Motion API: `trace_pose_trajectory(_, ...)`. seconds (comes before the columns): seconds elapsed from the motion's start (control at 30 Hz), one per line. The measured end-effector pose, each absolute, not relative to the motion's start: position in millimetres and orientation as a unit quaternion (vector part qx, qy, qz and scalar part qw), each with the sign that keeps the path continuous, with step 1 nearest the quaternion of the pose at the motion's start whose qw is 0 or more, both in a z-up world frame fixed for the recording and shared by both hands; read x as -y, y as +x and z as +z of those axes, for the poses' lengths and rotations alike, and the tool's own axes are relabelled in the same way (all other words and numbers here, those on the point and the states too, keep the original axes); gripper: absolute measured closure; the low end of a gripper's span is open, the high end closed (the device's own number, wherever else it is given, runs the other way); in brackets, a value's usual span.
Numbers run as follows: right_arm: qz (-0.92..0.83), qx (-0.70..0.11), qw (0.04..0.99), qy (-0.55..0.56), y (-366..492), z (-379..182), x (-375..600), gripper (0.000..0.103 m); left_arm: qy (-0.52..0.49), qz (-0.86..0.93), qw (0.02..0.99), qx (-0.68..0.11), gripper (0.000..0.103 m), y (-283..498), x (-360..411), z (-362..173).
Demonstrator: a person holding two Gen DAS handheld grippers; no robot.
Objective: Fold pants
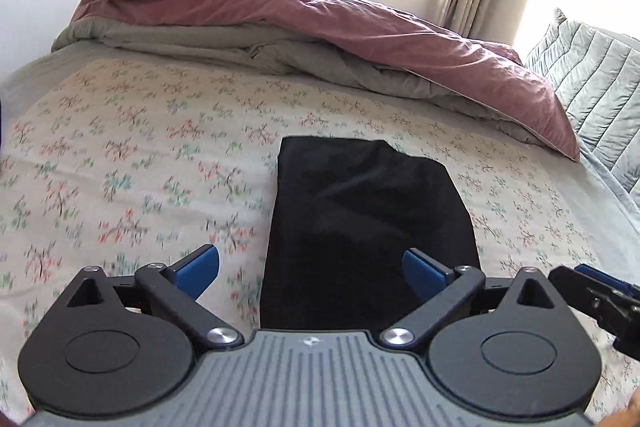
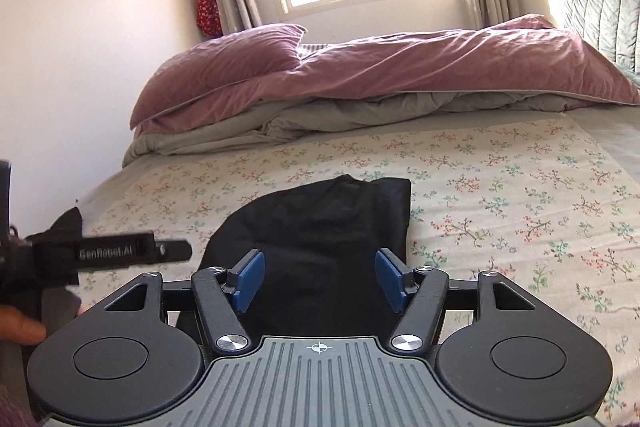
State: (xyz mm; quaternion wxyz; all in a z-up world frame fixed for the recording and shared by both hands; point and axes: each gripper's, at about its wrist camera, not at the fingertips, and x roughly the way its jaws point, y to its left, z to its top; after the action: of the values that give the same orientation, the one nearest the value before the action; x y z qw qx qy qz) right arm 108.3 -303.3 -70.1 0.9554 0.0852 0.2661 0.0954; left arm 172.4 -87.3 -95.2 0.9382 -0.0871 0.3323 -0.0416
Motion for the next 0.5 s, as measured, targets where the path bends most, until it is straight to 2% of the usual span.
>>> trace_pose_trajectory(0.1,0.105,-0.267,0.955,0.075,94.4,-71.2,297.5,0.031,-0.076,-0.051,0.939,-0.333,0.0,161.6,91.5,-99.4)
trace_pose_trajectory(0.17,0.115,-0.265,0.956,0.055,85.5,-71.3,292.4,0.019,-0.063,-0.055,0.941,-0.328,0.0,159.9,94.2,-99.7)
trace_pose_trajectory(0.23,0.115,-0.262,0.957,0.045,79.8,-73.1,291.6,0.012,-0.05,-0.05,0.945,-0.319,0.0,159.4,95.7,-100.3)
trace_pose_trajectory(0.33,0.108,-0.275,0.954,0.045,78.9,-80.7,294.1,0.007,-0.042,-0.053,0.945,-0.321,0.0,160.3,97.9,-104.0)
trace_pose_trajectory(0.5,0.089,-0.317,0.942,0.06,91.0,-98.8,296.6,0.005,-0.027,-0.052,0.941,-0.334,0.0,161.7,102.4,-114.3)
